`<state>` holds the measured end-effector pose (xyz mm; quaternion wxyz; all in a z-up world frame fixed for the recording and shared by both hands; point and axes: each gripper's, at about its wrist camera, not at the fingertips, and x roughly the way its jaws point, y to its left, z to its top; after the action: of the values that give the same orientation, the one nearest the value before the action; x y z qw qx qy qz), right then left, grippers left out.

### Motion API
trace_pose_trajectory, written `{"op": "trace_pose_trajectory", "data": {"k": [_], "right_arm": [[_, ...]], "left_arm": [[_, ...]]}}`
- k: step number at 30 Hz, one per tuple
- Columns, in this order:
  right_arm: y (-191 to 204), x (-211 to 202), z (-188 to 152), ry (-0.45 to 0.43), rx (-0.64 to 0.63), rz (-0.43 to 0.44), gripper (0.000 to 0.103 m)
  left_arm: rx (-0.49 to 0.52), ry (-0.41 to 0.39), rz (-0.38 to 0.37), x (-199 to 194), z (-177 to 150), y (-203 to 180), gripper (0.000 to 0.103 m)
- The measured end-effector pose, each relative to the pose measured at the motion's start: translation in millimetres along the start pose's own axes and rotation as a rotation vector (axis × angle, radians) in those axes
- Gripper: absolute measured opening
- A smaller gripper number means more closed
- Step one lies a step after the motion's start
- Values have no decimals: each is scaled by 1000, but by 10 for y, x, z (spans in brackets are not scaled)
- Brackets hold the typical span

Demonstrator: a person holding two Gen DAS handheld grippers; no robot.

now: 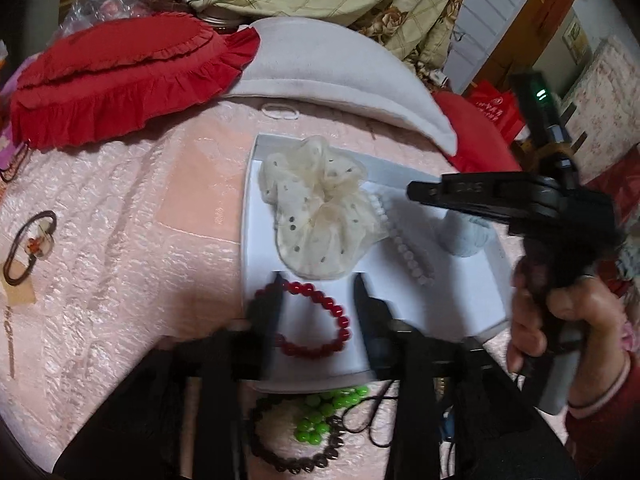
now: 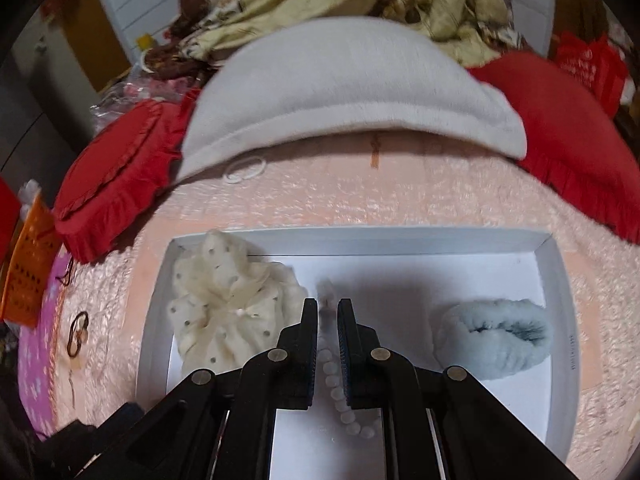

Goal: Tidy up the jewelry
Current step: 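Lower both bracelets into the white tray and open both tools, then grasp the blue claw clip with the right tool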

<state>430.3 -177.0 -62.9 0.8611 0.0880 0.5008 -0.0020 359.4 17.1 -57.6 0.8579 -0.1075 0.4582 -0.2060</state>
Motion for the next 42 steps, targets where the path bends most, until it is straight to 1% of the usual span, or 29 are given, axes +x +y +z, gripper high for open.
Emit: {"op": "trace_pose_trajectory", "data": {"k": [1, 2, 4, 5, 7, 9, 13, 14, 15, 18, 20, 21, 23, 25, 27, 29, 31, 36, 39, 42], "right_arm": [[-21, -13, 7, -4, 3, 0, 9], [-43, -41, 15, -12, 3, -4, 11], [-91, -133, 8, -31, 6, -10, 25], [-117, -197, -11, -47, 9, -11, 34], [-171, -357, -82, -73, 11, -7, 35], [-208, -498, -174, -80, 3, 19, 35], [-278, -847, -541, -102, -26, 53, 35], [-314, -982, -698, -119, -38, 58, 35], [-319, -1078, -810, -143, -48, 51, 35], [-356, -1477, -1277, -279, -81, 0, 35], [-419, -1631, -1604, -341, -95, -25, 35], [-454, -1613, -1679, -330, -99, -20, 35], [-580, -1479, -1835, -241, -91, 11, 35], [-736, -1302, -1952, -150, -47, 59, 35], [-864, -1169, -2070, -91, 10, 101, 35], [-918, -1117, -2124, -76, 41, 134, 35], [-905, -1088, -2159, -69, 57, 152, 35], [-706, -1055, -2164, -79, 42, 160, 35], [-627, -996, -2134, -76, 37, 160, 35], [-596, -930, -2093, -66, 46, 178, 35]], "left_arm": [[-6, -15, -11, -42, 0, -7, 50], [-7, -30, -16, -93, 4, -23, 51], [9, -39, -16, -161, 19, -76, 51], [31, -51, -5, -220, 25, -119, 51], [54, -77, 29, -303, 36, -169, 51], [81, -112, 61, -420, 41, -214, 51], [89, -189, 124, -678, 33, -196, 51], [85, -197, 130, -707, 29, -170, 51], [79, -202, 140, -752, 3, -135, 51], [62, -197, 160, -826, -109, -18, 51], [24, -172, 183, -868, -222, 78, 51], [11, -165, 186, -880, -255, 91, 51], [-34, -146, 189, -935, -366, 143, 51], [-81, -134, 200, -966, -493, 180, 51], [-90, -108, 222, -929, -602, 183, 51], [-74, -80, 253, -815, -681, 169, 51], [-61, -61, 268, -716, -737, 170, 51], [-16, -19, 242, -454, -776, 220, 51], [9, 10, 243, -333, -783, 226, 51], [-3, 40, 232, -233, -756, 256, 51]]}}
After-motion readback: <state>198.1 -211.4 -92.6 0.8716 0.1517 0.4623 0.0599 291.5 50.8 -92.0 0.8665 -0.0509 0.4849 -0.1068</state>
